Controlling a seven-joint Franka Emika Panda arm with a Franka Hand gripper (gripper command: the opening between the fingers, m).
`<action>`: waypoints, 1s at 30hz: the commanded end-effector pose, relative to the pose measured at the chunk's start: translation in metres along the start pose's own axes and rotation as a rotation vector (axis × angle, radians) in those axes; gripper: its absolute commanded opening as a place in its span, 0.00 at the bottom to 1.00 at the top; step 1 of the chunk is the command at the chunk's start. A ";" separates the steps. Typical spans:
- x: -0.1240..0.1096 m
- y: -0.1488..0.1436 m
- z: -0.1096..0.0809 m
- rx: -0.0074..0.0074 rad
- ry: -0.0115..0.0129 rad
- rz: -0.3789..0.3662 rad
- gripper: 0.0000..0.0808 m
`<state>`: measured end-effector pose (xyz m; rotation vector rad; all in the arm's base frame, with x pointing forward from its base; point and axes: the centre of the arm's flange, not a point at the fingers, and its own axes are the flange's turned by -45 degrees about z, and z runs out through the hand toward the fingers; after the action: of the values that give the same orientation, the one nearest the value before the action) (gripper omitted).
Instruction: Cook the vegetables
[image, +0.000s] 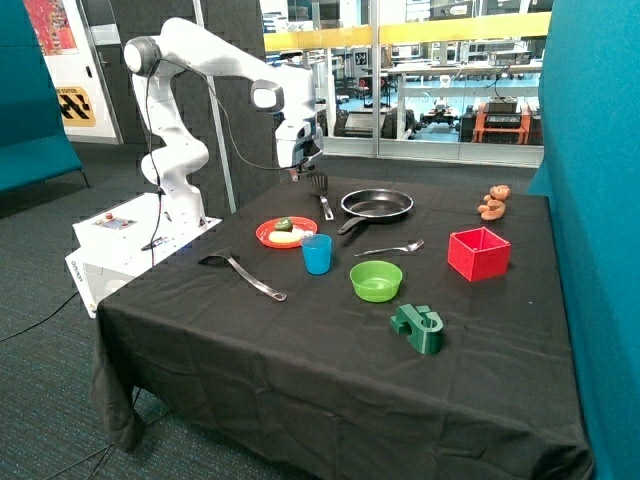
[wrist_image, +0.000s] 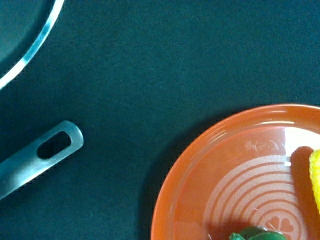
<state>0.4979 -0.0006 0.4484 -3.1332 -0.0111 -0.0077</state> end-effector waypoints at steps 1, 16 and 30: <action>0.002 -0.001 -0.002 -0.0074 -0.0063 -0.343 1.00; -0.024 -0.005 0.010 -0.0072 -0.0066 -0.419 0.65; -0.045 0.015 0.054 -0.0074 -0.0063 -0.347 0.70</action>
<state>0.4659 -0.0050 0.4171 -3.0861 -0.5800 0.0141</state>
